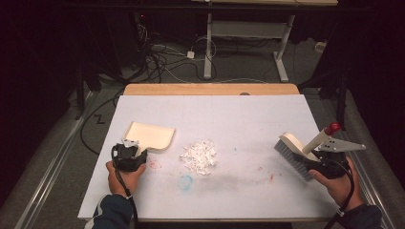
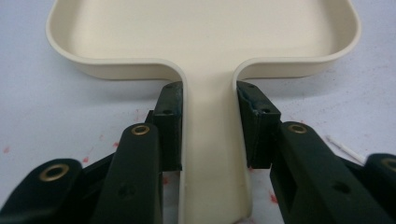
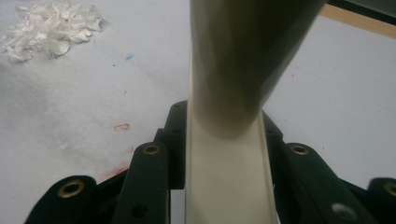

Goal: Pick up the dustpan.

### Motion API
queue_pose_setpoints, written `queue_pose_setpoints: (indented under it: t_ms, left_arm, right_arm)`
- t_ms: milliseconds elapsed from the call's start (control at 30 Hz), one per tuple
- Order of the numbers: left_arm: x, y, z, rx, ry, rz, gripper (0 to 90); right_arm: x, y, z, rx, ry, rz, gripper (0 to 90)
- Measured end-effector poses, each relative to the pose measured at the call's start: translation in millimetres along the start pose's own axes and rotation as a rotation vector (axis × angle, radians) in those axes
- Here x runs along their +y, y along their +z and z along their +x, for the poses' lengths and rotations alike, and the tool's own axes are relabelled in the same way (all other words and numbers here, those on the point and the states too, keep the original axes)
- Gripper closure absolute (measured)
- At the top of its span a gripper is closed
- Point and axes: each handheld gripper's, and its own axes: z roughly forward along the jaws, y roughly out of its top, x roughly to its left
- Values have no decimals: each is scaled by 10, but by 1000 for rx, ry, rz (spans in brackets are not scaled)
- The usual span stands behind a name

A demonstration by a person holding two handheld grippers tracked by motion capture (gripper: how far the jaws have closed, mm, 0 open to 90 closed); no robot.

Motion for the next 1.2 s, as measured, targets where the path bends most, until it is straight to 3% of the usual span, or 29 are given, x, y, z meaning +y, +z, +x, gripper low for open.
queue_pose_setpoints:
  t_ms: [467,833,1033,1067,1200]
  left_arm:
    - [20,-17,15,-17,13,0,632]
    - [78,-207,116,-33,32,-49,633]
    - [110,-408,221,-48,98,-41,634]
    - [106,-462,251,-58,127,-23,634]
    - [85,-547,304,-80,153,-14,633]
  right_arm:
    - [-9,3,-5,1,-3,4,675]
    - [-10,-14,-7,-3,-1,3,675]
    - [-17,-16,-19,-3,3,4,676]
    - [-19,-14,-19,-3,4,5,675]
    - [-21,-11,-19,1,2,7,675]
